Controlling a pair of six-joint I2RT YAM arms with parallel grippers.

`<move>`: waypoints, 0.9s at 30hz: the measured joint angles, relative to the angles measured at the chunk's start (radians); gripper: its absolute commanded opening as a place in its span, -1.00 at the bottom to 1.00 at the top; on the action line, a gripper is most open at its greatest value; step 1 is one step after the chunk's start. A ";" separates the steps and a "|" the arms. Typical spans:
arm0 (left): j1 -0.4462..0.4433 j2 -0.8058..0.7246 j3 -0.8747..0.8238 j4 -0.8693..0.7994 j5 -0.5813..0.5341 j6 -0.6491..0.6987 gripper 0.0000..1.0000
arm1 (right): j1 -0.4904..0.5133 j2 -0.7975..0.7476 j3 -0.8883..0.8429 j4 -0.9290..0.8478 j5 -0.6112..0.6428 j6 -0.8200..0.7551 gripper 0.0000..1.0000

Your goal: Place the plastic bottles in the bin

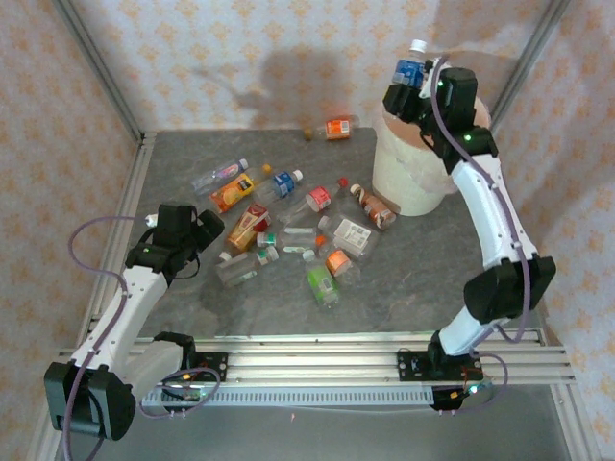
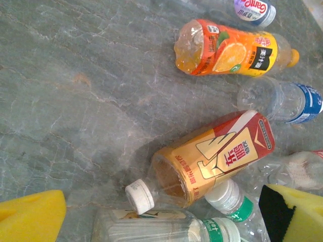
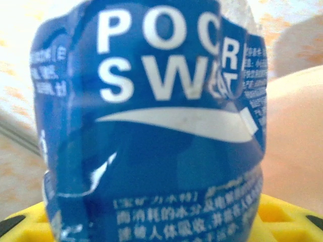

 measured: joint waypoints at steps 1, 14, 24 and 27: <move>0.000 0.000 0.000 -0.003 0.010 0.000 1.00 | -0.019 0.020 0.023 -0.034 -0.002 -0.018 -0.09; 0.000 -0.061 -0.045 -0.053 0.074 0.027 1.00 | -0.132 0.288 0.267 -0.369 -0.151 -0.162 0.08; 0.000 -0.060 -0.049 -0.056 0.089 0.034 1.00 | -0.130 0.408 0.338 -0.460 -0.302 -0.158 0.27; 0.000 -0.060 -0.049 -0.056 0.091 0.034 1.00 | -0.130 0.408 0.338 -0.460 -0.321 -0.155 0.33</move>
